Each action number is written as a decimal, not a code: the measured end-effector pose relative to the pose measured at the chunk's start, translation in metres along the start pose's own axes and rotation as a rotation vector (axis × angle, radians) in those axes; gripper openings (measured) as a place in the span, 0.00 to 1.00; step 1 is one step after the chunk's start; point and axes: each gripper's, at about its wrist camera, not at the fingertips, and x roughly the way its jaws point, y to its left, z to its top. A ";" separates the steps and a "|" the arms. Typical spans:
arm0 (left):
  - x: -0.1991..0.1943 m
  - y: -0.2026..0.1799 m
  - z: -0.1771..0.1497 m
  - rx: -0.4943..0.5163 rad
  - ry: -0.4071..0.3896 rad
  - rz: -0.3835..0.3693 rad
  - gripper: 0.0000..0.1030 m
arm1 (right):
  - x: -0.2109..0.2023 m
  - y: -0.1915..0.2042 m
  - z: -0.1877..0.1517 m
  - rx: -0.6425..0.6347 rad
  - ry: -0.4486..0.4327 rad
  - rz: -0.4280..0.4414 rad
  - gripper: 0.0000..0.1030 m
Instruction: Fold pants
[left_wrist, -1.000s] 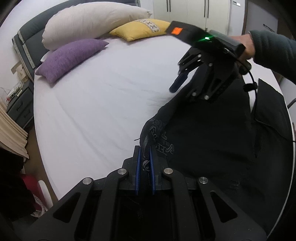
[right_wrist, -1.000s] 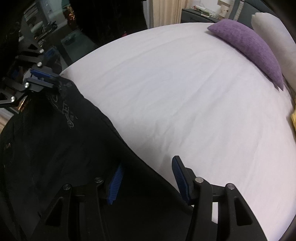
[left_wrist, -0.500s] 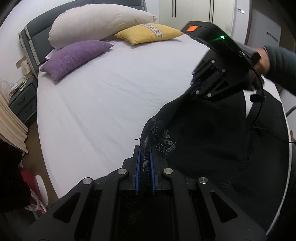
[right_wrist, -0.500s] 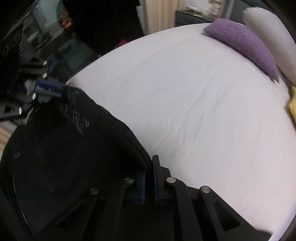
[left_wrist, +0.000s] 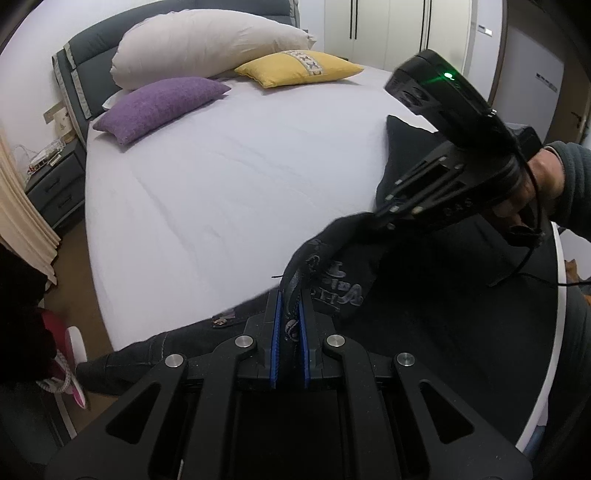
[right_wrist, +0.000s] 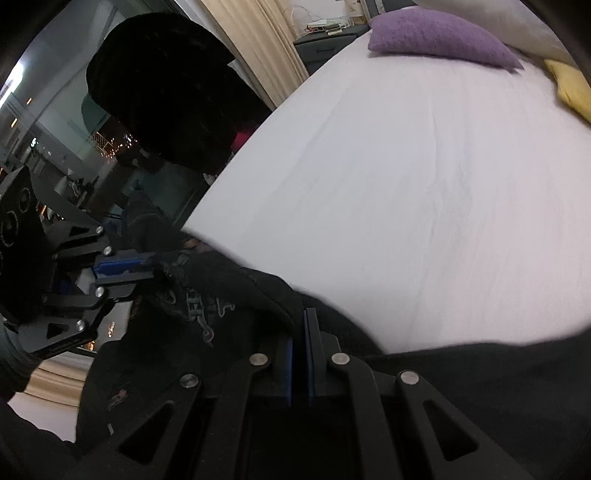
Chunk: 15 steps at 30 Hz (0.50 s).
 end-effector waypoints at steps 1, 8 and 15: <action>-0.004 -0.004 -0.005 -0.003 -0.004 0.001 0.07 | -0.001 0.003 -0.001 0.000 0.004 0.003 0.06; -0.042 -0.063 -0.051 0.073 -0.016 0.003 0.07 | -0.016 0.016 -0.015 0.005 0.030 -0.008 0.05; -0.060 -0.112 -0.095 0.092 0.022 -0.040 0.07 | -0.021 0.037 -0.047 -0.090 0.067 -0.096 0.05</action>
